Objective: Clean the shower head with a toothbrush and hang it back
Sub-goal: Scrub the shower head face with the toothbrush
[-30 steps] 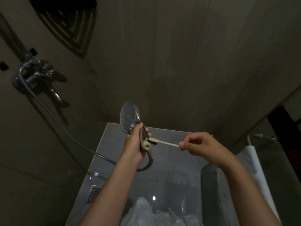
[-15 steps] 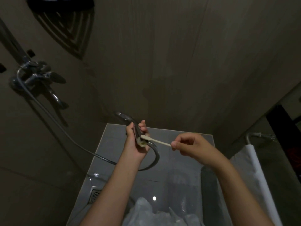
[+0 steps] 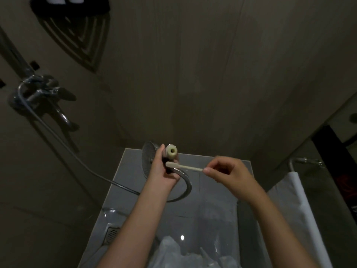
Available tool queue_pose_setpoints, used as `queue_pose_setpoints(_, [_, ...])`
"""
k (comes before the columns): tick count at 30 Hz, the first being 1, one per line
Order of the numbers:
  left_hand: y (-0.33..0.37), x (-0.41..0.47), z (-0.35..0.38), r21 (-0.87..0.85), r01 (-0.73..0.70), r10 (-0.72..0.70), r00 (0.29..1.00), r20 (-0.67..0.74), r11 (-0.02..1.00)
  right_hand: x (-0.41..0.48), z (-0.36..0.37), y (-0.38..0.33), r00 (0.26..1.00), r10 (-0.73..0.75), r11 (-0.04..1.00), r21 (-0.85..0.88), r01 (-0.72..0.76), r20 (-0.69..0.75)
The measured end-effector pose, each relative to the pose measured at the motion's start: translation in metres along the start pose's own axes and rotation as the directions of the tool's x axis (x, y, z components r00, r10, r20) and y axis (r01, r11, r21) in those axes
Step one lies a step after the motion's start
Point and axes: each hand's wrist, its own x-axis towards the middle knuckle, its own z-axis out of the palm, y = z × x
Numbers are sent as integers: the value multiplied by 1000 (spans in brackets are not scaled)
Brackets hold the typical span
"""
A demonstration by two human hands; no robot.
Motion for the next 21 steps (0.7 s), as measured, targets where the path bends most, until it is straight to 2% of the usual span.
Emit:
queue_pose_setpoints(3, [0, -1, -1, 10, -18, 18, 999, -47, 1000, -2, -4, 0, 990, -63, 992, -112, 49, -124])
queue_pose_setpoints(6, [-2, 1, -2, -27, -51, 50, 998, -33, 998, -3, 1, -2, 973, -100, 979, -195, 59, -209])
queue_pose_setpoints(11, [-5, 0, 3, -68, -77, 79, 997, 18, 995, -1, 23, -6, 895, -270, 901, -422, 104, -356])
queue_pose_setpoints(15, [-5, 0, 4, -26, -66, 66, 998, 8, 997, -2, 16, 0, 880, -270, 903, -420, 90, -391])
queue_pose_setpoints(21, [-1, 2, 1, -54, -70, 66, 996, -64, 996, -6, 13, 9, 902, -242, 917, -389, 92, -357])
